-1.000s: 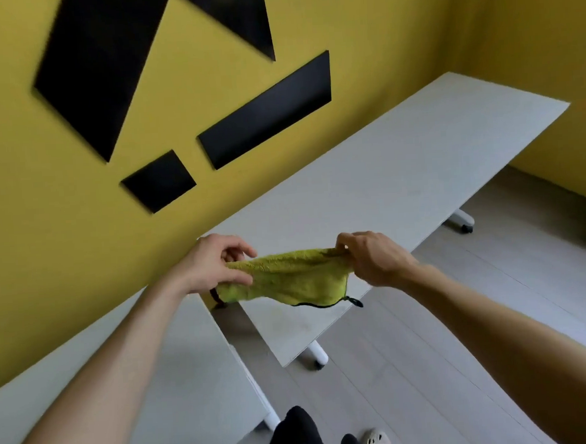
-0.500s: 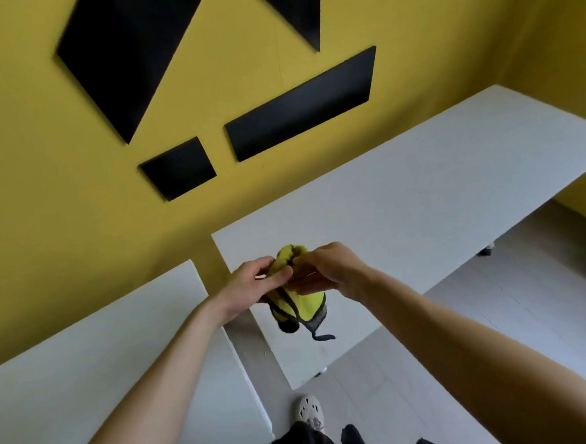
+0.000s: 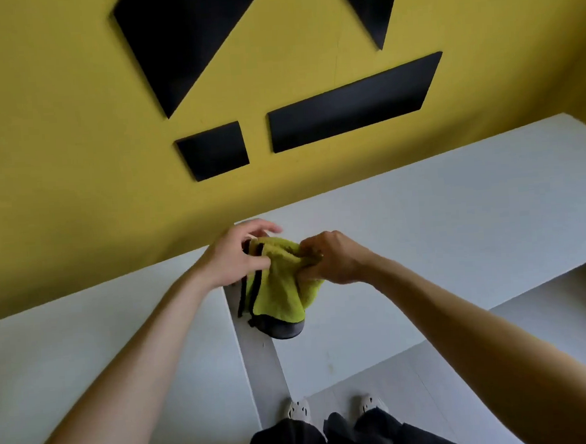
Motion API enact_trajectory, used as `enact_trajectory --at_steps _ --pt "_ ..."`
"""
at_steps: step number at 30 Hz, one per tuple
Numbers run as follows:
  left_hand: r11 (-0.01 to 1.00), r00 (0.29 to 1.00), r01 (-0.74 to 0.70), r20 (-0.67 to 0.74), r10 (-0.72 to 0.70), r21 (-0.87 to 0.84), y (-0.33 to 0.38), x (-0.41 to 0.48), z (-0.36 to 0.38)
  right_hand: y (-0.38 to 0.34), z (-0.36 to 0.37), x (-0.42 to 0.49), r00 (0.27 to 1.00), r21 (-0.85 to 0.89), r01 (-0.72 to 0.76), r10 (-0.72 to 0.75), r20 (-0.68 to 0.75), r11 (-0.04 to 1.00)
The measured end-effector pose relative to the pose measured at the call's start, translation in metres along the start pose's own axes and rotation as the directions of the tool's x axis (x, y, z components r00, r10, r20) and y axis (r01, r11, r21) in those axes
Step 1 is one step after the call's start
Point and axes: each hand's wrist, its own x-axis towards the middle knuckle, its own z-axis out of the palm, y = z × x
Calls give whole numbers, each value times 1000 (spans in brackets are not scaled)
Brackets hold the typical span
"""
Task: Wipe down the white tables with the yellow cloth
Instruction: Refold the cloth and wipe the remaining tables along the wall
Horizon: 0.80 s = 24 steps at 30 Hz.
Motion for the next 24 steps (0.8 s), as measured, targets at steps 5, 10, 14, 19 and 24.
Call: enact_trajectory --at_steps 5,10,14,19,24 --pt "941 955 288 -12 -295 -178 -41 -21 25 9 -8 12 996 138 61 -69 49 988" --pt "946 924 292 -212 -318 -143 -42 -23 61 39 -9 31 997 218 34 -49 67 975" --pt "836 762 540 -477 -439 94 -86 -13 111 76 35 68 986 96 -31 15 164 995" --pt "785 823 538 -396 -409 307 -155 25 230 168 128 73 976 -106 -38 60 211 994" --pt "683 777 576 -559 -289 448 -184 69 260 208 182 64 965 -193 204 -231 -126 960"
